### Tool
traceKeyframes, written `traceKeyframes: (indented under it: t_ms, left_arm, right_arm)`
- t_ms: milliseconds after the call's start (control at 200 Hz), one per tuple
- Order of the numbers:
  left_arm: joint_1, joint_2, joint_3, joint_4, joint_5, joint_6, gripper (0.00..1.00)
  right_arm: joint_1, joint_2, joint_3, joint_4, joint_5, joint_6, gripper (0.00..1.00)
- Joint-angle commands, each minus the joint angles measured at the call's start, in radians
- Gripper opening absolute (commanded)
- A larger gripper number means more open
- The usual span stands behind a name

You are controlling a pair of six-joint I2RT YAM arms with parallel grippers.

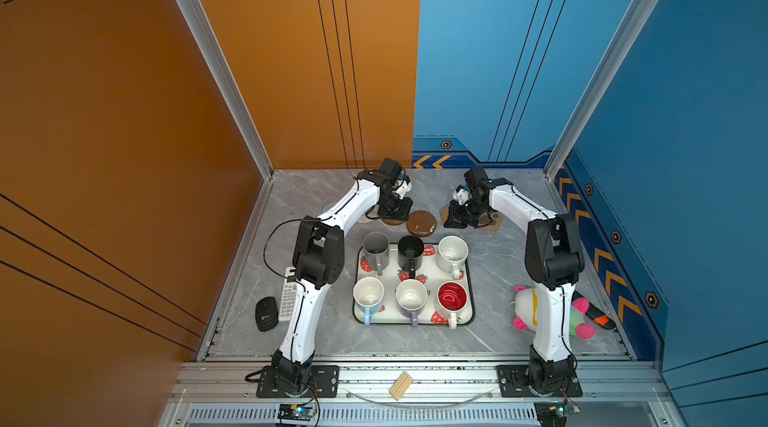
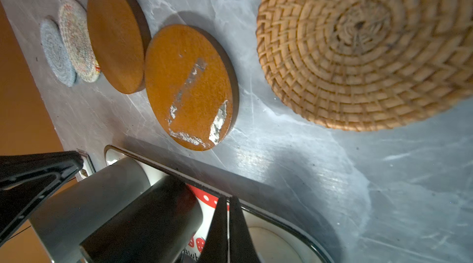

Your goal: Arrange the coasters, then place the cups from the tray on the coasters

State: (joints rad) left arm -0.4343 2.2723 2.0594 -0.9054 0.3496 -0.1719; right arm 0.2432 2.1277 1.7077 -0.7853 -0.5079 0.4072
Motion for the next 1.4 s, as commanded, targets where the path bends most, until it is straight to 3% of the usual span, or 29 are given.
traceKeyframes:
  t_ms: [0, 331, 1397]
  left_arm:
    - [0.008, -0.051, -0.018, -0.046, -0.052, 0.023, 0.00]
    - [0.004, -0.019, -0.047, -0.049, -0.049, -0.021, 0.00]
    - [-0.001, 0.190, 0.059, -0.050, -0.009, -0.084, 0.00]
  right_arm:
    - [0.014, -0.048, -0.033, 0.002, 0.030, -0.021, 0.00]
    - [0.039, 0.006, -0.037, 0.079, -0.011, 0.037, 0.00]
    - [0.062, 0.074, 0.002, 0.113, -0.032, 0.079, 0.00]
